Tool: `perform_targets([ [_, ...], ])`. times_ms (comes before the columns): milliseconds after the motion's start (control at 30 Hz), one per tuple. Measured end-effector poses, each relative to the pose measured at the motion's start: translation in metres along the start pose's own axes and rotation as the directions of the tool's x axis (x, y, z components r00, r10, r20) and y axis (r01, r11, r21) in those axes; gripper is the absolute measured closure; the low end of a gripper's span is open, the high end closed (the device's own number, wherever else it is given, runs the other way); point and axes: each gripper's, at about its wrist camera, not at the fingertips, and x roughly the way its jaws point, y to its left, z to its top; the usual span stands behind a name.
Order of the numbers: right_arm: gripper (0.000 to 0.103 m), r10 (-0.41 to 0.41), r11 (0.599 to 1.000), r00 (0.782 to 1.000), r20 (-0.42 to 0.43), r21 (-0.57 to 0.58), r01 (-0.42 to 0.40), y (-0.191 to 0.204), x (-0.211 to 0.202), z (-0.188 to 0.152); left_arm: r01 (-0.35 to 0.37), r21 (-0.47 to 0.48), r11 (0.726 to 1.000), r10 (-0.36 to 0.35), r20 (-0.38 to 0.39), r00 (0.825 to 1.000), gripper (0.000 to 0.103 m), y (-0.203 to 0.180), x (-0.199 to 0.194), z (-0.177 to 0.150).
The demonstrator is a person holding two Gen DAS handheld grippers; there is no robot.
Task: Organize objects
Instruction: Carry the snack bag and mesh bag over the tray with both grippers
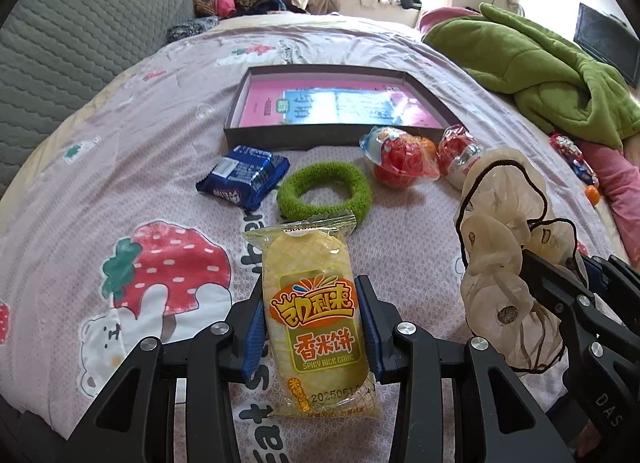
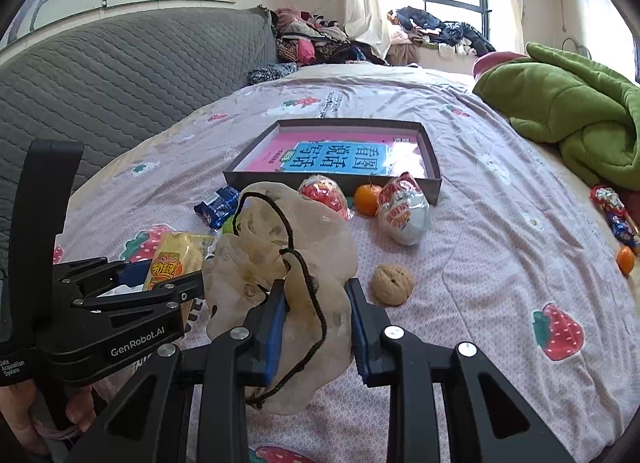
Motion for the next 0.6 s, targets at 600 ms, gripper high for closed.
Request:
perform_targets([
  [600,0.074,0.002,1.0,0.997,0.081,0.009,-0.002,-0.006,0.0,0.02,-0.05,0.013,0.999,0.048,0.134,0.99,0.061,-0.004,-0.015,0.027],
])
